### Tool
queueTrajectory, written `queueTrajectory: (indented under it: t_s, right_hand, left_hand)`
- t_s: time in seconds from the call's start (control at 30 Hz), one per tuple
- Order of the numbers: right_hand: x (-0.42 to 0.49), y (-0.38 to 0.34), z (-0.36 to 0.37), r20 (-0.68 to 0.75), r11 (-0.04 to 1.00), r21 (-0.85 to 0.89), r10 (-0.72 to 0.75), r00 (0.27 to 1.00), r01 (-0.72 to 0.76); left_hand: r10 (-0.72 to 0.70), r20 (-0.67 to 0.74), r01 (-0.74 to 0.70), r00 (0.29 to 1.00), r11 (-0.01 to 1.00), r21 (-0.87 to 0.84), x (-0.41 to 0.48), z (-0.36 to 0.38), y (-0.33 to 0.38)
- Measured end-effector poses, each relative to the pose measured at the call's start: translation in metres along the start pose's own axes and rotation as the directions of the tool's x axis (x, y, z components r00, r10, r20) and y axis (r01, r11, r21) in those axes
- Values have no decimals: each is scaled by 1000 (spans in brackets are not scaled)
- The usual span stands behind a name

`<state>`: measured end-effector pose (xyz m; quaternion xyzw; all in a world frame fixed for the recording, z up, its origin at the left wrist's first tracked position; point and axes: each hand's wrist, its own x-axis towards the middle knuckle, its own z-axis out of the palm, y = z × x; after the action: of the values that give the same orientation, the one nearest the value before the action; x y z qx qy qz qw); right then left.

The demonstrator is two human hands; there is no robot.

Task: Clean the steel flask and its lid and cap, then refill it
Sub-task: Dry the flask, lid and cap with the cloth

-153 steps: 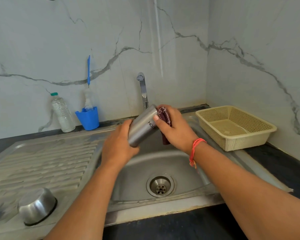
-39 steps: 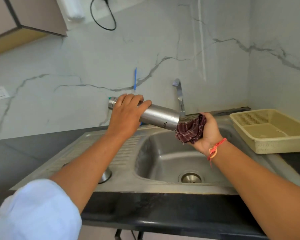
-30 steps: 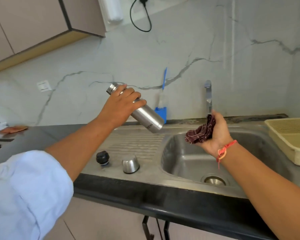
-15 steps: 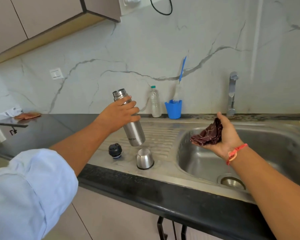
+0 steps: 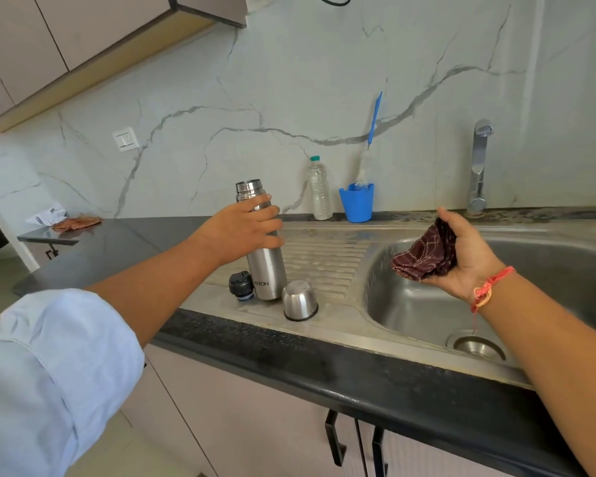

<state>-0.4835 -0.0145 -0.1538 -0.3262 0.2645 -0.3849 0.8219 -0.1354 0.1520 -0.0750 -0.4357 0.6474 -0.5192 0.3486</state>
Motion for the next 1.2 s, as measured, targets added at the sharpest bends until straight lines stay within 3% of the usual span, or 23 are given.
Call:
queueTrajectory:
  t_s: [0.73, 0.83, 0.93, 1.0, 1.07, 1.13, 1.2]
  right_hand:
    - [-7, 0, 1, 45, 994, -111, -3, 999, 8]
    - [-10, 0, 3, 38, 994, -113, -3, 999, 7]
    - [-14, -1, 3, 25, 995, -103, -12, 1000, 14]
    - [-17, -1, 3, 11, 996, -92, -18, 1000, 19]
    - [-20, -1, 3, 1, 997, -68, -22, 1000, 22]
    - [-22, 0, 3, -5, 999, -46, -22, 1000, 22]
    - [-22, 0, 2, -5, 999, -28, -24, 1000, 24]
  left_hand:
    - [-26, -56, 23, 998, 998, -65, -24, -21, 14]
    - [-93, -92, 87, 991, 994, -74, -32, -29, 15]
    - [-253, -138, 220, 958, 951, -217, -45, -38, 20]
    - [-377, -168, 304, 911, 888, -345, -57, -42, 32]
    - [-571, -112, 432, 813, 720, -543, -65, -44, 48]
    - [-755, 137, 591, 641, 372, -716, -67, -41, 61]
    - [-735, 450, 691, 508, 36, -722, -64, -31, 69]
